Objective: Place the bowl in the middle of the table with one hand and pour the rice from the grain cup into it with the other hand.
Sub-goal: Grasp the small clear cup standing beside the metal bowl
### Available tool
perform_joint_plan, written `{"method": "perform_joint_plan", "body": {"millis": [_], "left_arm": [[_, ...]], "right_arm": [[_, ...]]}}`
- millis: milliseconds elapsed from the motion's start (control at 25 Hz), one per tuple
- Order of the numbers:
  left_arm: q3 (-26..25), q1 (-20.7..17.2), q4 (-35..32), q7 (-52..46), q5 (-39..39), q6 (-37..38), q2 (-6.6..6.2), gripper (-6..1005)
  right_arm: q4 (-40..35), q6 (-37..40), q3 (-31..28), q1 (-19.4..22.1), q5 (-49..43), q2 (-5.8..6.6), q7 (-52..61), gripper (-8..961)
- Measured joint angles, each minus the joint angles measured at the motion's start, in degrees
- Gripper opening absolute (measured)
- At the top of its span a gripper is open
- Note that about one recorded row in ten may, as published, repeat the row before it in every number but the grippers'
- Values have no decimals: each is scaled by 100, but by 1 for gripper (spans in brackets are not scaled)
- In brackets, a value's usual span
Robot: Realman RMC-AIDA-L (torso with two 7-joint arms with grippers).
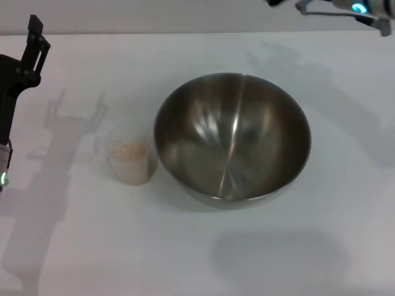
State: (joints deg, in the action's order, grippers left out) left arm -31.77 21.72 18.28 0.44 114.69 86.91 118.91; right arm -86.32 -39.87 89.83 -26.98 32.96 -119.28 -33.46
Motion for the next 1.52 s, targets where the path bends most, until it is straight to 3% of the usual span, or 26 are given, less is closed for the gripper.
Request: {"method": "perform_joint_plan", "body": {"millis": [120,160,200,280,440,520,560,600,760,920,1040,1080,1240,1520], "left_arm": [[-10,-2,9,0,0,27,1,747],[-10,-2,9,0,0,27,1,746],[-10,-2,9,0,0,27,1,746],[-31,-7,9,0,-1,28,6,745],[-41,-9,8,0,-1,29,3,744],[-45,-11,8,0,-1,29,0,743],[-45,-11,8,0,-1,29,0,743],[-46,-13,8,1,-1,37,0,743],[-5,-109,-9,0,0,97,0,741],[229,-330,-27,-1,7,103,0,740],[294,-370,-33,3,6,103,0,739],[713,-656,-102,46,12,47,0,739],[1203,-897,-205,48,12,22,-9,737],[1462,-1193,-165,50,10,-301,8,735]], "right_arm": [[87,1896,706,529,1,-25,-73,435],[354,3322,1084,779,36,-32,-51,434],[354,3322,1084,779,36,-32,-51,434],[877,4909,1491,924,47,-33,115,434],[2330,8106,2094,924,51,-25,1040,434],[3282,9583,2285,820,38,-13,1896,434],[4160,10707,2360,695,9,1,2794,434],[4160,10707,2360,695,9,1,2794,434],[6163,12339,2315,499,21,10,4382,433],[6831,12589,2146,496,26,16,4607,433],[7097,12622,1984,531,27,18,4607,433],[7130,12627,1969,536,27,18,4579,433],[7274,12641,1790,507,24,47,4506,434],[7362,12598,1660,430,-4,80,4506,434]]}}
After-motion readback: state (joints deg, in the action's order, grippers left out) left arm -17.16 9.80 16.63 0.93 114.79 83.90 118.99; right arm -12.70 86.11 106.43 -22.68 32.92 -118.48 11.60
